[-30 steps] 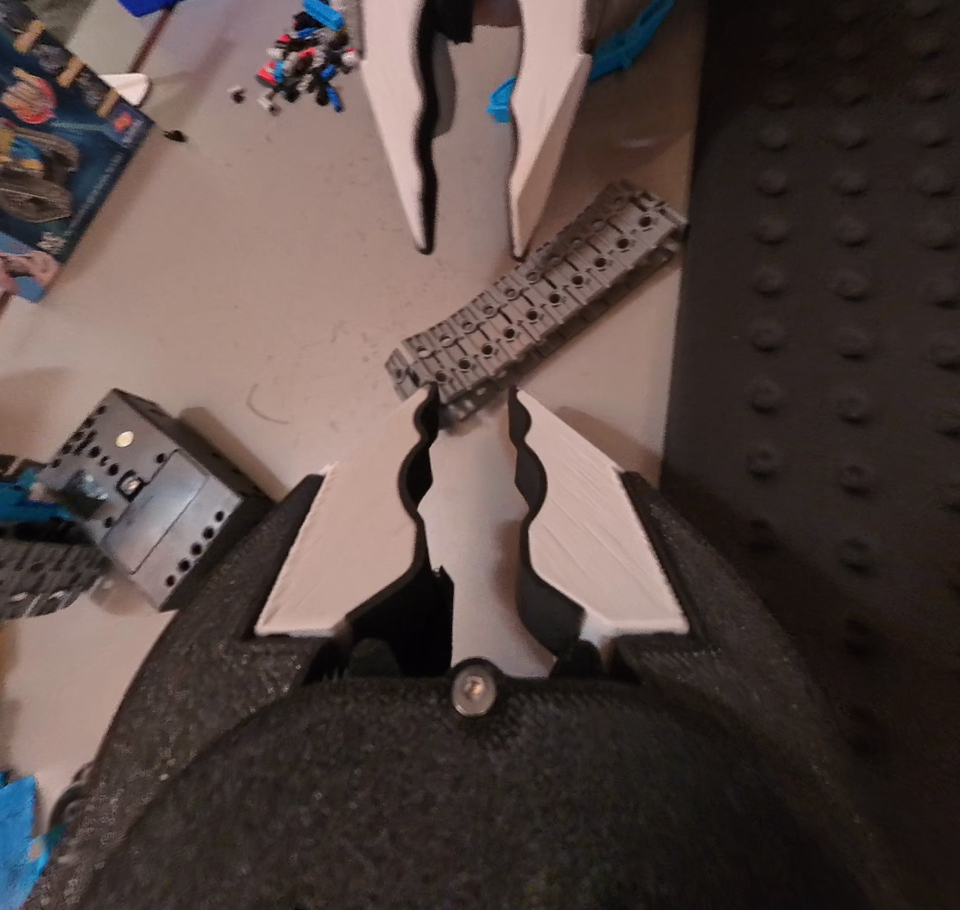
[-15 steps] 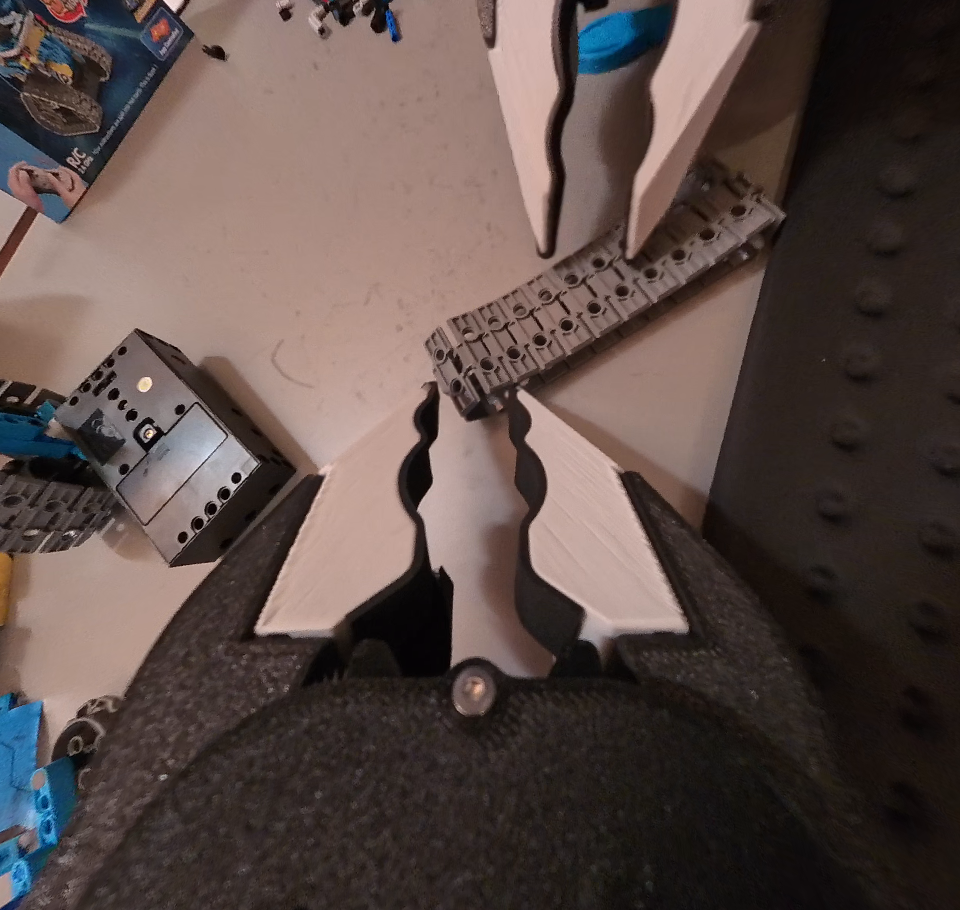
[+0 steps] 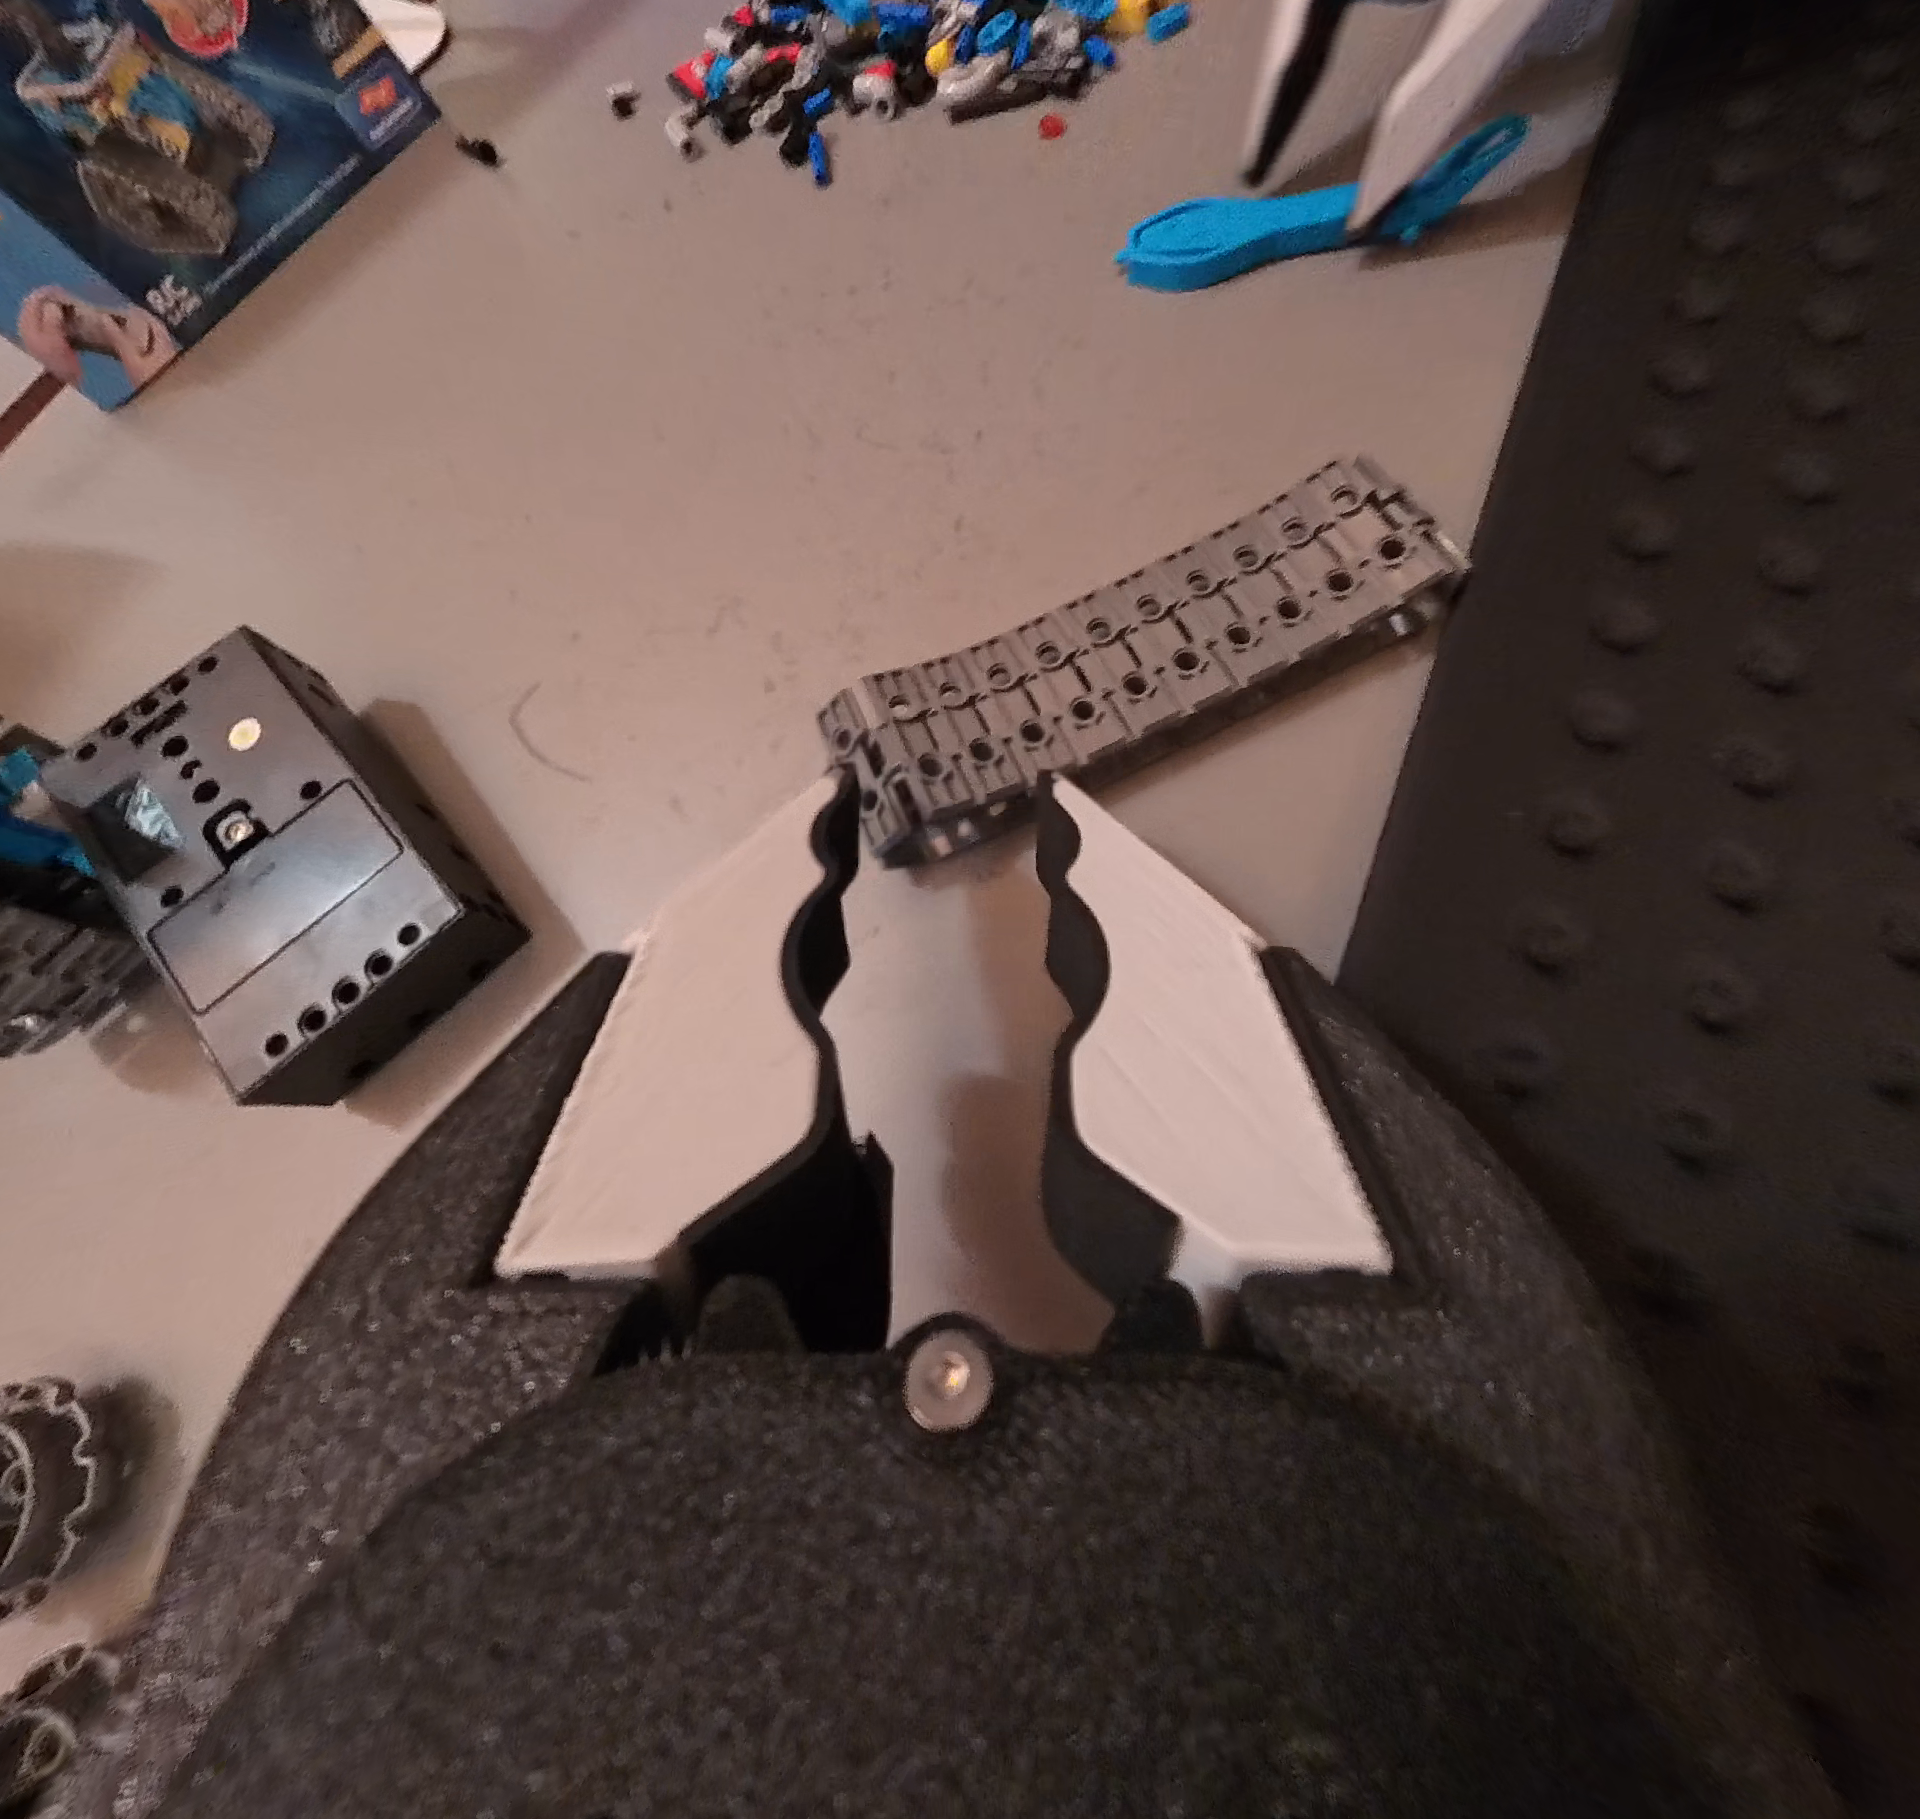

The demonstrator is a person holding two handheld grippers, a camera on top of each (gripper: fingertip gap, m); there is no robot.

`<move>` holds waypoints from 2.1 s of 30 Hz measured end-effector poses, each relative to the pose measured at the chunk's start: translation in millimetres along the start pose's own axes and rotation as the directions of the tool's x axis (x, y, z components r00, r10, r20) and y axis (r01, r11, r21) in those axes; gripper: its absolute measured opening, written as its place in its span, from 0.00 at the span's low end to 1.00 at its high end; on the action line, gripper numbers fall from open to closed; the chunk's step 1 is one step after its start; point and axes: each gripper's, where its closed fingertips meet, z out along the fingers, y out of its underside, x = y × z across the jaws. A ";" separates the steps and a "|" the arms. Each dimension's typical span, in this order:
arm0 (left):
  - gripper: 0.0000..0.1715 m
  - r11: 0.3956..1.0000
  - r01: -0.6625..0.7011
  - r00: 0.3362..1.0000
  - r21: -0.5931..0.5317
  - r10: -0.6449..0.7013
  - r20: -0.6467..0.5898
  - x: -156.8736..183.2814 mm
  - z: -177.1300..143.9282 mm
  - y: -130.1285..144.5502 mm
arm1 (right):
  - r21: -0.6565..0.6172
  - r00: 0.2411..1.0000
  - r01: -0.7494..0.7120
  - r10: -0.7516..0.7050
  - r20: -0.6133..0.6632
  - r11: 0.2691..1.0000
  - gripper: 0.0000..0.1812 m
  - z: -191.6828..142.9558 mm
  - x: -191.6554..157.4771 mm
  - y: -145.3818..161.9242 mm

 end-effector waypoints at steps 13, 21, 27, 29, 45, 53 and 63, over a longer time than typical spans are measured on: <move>0.11 0.997 -0.080 0.993 -0.011 0.078 -0.090 22.0 5.6 1.0 | 0.010 0.999 -0.052 0.052 0.003 0.999 0.06 -1.9 1.5 8.9; 0.17 0.995 -0.037 0.994 0.089 0.046 -0.097 21.5 -3.6 -17.2 | 0.204 0.734 -0.501 0.289 0.614 0.841 0.06 -32.1 -40.2 -64.8; 0.19 0.972 0.058 0.993 0.228 -0.031 -0.118 30.5 -5.4 -57.4 | 0.009 0.182 -0.803 0.230 0.956 0.596 0.05 -60.6 -46.4 -115.6; 0.19 0.970 0.050 0.995 0.237 -0.027 -0.099 34.7 1.5 -65.3 | -0.010 0.123 -0.808 0.185 0.975 0.589 0.05 -64.0 -51.0 -125.6; 0.19 0.954 0.300 0.931 0.005 -0.294 0.216 -49.8 8.5 5.3 | 0.318 0.822 -0.362 0.139 0.552 0.876 0.05 19.0 -73.7 -121.7; 0.18 0.979 0.200 0.968 -0.027 -0.193 0.161 -31.9 13.6 1.0 | 0.302 0.960 -0.007 -0.079 0.269 0.953 0.05 36.9 -70.5 -101.2; 0.16 0.975 0.224 0.966 -0.005 -0.222 0.132 -30.2 11.5 -1.7 | 0.060 0.688 -0.342 0.207 0.695 0.938 0.05 35.6 -85.3 -90.0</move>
